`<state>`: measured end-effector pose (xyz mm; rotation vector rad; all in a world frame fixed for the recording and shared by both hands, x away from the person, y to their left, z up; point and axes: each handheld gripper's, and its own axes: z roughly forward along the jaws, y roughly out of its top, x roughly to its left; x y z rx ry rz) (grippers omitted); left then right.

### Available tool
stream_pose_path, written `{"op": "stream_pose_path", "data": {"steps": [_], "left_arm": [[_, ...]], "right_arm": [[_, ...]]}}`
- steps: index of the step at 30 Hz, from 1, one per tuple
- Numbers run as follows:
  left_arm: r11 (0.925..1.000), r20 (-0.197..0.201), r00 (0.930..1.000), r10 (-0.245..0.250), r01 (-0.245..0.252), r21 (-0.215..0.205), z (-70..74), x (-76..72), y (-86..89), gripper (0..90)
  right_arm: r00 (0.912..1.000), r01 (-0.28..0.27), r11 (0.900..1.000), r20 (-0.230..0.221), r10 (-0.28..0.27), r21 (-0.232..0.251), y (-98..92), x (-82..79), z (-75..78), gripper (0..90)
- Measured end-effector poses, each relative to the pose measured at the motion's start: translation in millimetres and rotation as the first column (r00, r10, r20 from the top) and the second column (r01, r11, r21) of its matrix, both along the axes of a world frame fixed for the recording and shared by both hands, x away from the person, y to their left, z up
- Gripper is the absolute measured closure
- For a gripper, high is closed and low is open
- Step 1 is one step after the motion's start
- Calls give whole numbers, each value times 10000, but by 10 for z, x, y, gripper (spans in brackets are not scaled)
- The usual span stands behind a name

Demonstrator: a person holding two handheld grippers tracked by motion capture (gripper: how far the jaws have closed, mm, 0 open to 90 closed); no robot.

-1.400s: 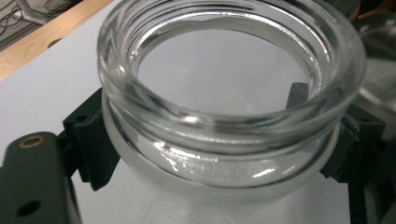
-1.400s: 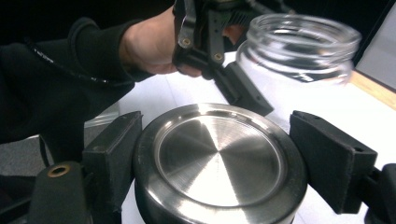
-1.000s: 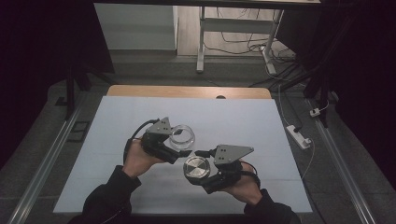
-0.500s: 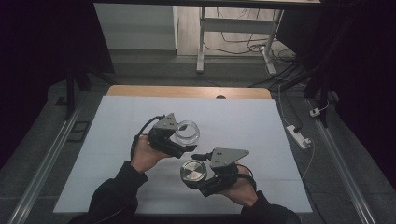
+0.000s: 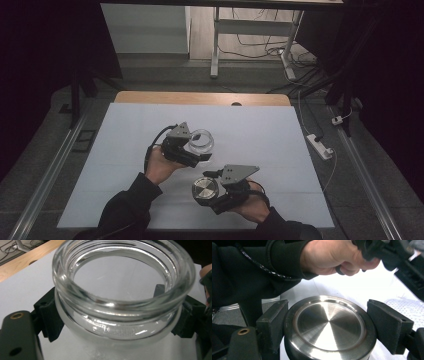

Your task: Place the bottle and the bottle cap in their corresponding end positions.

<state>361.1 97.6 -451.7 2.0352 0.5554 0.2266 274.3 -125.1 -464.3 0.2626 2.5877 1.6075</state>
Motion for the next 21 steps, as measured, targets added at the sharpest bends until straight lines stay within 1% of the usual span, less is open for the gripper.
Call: {"op": "stream_pose_path", "data": {"steps": [4,6,8,12,15,21], "left_arm": [[10000,-91,10000,-26,25,-90,-70,26,-7,150],[9999,-115,9999,-5,4,-122,-106,31,-21,150],[10000,-138,9999,-14,13,-49,-136,38,-36,150],[9999,-162,9999,-58,60,93,-190,54,-63,150],[9999,-228,9997,-19,21,115,-229,65,-74,150],[9997,-304,9995,25,-18,230,-289,85,-79,150]], "right_arm": [[9999,41,9999,-102,-42,-148,6,23,-119,194],[9999,54,9995,-92,-57,-303,14,29,-177,194],[9999,118,9985,38,-116,-537,22,36,-227,194],[9998,188,9964,38,-185,-822,46,60,-315,194],[9999,170,9941,42,-167,-1070,73,69,-375,194],[10000,70,9887,14,-68,-1499,110,84,-440,193]]}}
